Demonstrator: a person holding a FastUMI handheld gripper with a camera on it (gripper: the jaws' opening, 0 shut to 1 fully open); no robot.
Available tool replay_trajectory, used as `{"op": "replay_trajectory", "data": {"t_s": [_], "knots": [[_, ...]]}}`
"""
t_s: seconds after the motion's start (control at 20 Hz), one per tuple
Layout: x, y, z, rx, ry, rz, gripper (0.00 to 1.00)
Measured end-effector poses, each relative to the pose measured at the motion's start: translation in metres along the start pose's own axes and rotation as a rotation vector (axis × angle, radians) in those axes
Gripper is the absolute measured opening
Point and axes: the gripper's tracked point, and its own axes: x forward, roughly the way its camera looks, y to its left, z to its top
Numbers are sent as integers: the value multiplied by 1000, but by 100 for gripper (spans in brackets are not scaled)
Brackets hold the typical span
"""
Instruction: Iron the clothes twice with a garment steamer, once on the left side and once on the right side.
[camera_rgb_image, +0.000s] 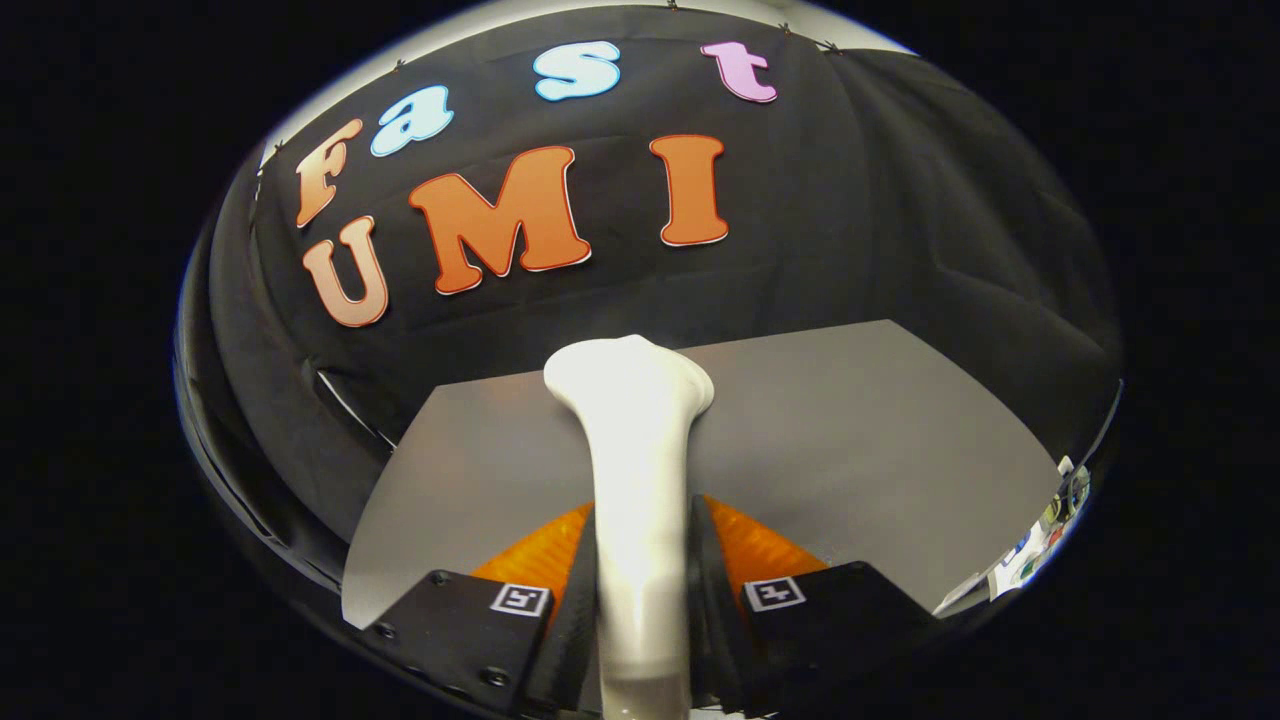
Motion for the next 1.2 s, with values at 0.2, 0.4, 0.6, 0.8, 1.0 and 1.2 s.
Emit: {"op": "replay_trajectory", "data": {"t_s": [0.2, 0.4, 0.6, 0.8, 1.0, 1.2], "knots": [[1, -2, 1, -11, -1, -24, 48], [-10, -4, 9, 5, -32, -31, 46], [-27, -2, 18, 19, -67, -22, 46], [-45, 1, 26, 35, -102, -3, 46], [-67, 5, 33, 33, -136, 17, 46], [-88, 13, 38, 30, -164, 45, 46]]}}
